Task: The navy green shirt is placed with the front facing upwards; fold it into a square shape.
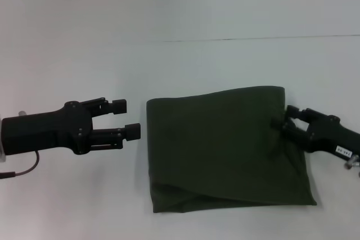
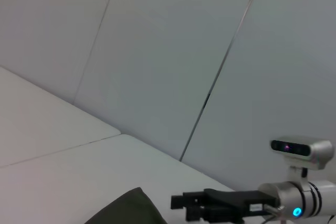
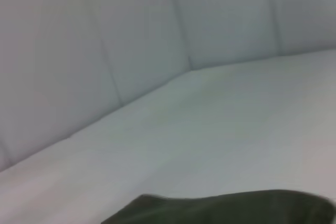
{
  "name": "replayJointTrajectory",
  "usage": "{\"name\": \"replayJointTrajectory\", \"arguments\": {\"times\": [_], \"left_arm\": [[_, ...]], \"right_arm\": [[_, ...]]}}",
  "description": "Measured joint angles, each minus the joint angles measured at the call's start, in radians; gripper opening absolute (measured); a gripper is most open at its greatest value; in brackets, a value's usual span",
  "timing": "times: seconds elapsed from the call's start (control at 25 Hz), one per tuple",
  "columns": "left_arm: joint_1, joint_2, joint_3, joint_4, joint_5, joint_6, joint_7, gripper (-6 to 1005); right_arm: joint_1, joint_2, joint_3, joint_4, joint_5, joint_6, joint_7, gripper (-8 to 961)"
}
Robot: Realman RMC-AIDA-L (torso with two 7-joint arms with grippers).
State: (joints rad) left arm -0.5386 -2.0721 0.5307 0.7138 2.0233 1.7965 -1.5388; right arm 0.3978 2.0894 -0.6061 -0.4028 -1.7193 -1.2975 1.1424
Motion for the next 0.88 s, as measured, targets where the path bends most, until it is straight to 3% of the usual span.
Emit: {"name": "replayJointTrajectory", "arguments": {"times": [0.28,0.88], "left_arm": [[-0.001,0.000,0.000,-0.005,0.000,0.000,0.000,878],[0.002,-0.002,0.000,-0.007,0.000,-0.005,0.002,877]], "right_arm": [[0.015,0.000,0.068,0.008,0.047,0.090,0.043,579],[0.114,0.000,0.022,0.104,0.044,0.243,0.071,556]]}}
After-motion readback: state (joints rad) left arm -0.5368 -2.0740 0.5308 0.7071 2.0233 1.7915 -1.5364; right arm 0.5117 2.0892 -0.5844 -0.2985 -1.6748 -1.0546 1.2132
